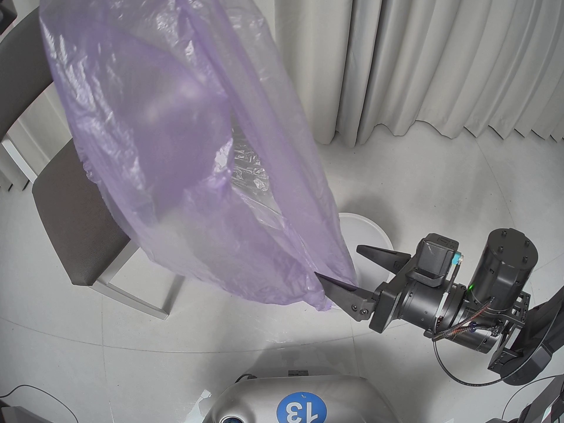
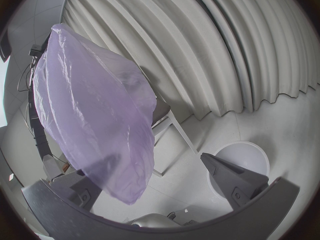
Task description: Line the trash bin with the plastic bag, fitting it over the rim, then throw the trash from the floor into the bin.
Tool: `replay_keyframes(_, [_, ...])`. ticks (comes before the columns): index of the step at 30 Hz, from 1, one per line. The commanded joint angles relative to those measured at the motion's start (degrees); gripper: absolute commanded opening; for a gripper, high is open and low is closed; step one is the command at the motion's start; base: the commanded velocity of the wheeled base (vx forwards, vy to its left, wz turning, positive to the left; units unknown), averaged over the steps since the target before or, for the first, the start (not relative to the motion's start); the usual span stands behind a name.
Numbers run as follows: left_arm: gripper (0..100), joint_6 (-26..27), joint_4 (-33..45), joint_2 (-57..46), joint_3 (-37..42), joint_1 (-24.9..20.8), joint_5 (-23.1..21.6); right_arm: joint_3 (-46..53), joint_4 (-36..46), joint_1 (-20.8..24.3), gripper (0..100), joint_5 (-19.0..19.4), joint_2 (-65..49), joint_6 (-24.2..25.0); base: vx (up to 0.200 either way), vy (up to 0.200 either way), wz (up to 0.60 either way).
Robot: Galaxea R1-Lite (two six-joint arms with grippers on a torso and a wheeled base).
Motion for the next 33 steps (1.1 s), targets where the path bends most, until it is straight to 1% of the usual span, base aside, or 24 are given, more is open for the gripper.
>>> replay_keyframes(1, [0, 0.0, 0.0, 0.1, 0.0, 0.0, 0.0, -1.2, -0.2, 0.6, 100, -0.2, 1.6, 0.0, 0.0, 0.0, 0.0])
replay_keyframes(4, [0, 0.0, 0.0, 0.1, -0.1, 0.0, 0.0, -1.5, -0.2, 0.8, 100, -0.2, 1.7, 0.0, 0.0, 0.0, 0.0])
replay_keyframes(5, [0, 0.0, 0.0, 0.1, -0.1, 0.1, 0.0, -1.6, -0.2, 0.8, 0, -0.2, 1.7, 0.0, 0.0, 0.0, 0.0])
replay_keyframes(9, [0, -0.3, 0.0, 0.3, 0.0, 0.7, 0.0, -1.3, 0.1, 0.8, 0, -0.2, 1.5, 0.0, 0.0, 0.0, 0.0])
replay_keyframes(12, [0, -1.5, 0.1, 0.3, 0.0, 0.7, 0.0, -0.6, 0.1, 0.1, 0, -0.2, 1.4, 0.0, 0.0, 0.0, 0.0])
replay_keyframes(20, [0, -1.2, 0.6, -0.1, 0.2, 0.6, 0.1, -0.7, 0.4, -1.5, 0, -0.8, 0.2, -0.2, 0.0, 0.0, 0.0])
replay_keyframes(22, [0, -0.7, 0.7, -0.9, 2.4, 0.6, 0.4, -0.4, 0.5, -3.1, 0, -0.8, -1.2, -0.2, 0.0, 0.0, 0.0])
replay_keyframes(26, [0, 0.3, 2.6, -2.4, 6.9, 1.1, 1.1, 0.4, 0.8, -4.3, 0, -0.8, -2.6, -0.5, 0.0, 0.0, 0.0])
replay_keyframes(28, [0, 1.1, 5.1, -3.3, 9.7, 3.2, 1.1, 0.8, 2.3, -4.8, 0, -0.9, -3.5, -1.4, 0.0, 0.0, 0.0])
replay_keyframes(33, [0, 1.0, 6.1, -3.7, 14.7, 3.7, 1.0, 0.7, 9.2, -4.8, 0, -0.9, -6.4, -2.5, 0.0, 0.0, 0.0])
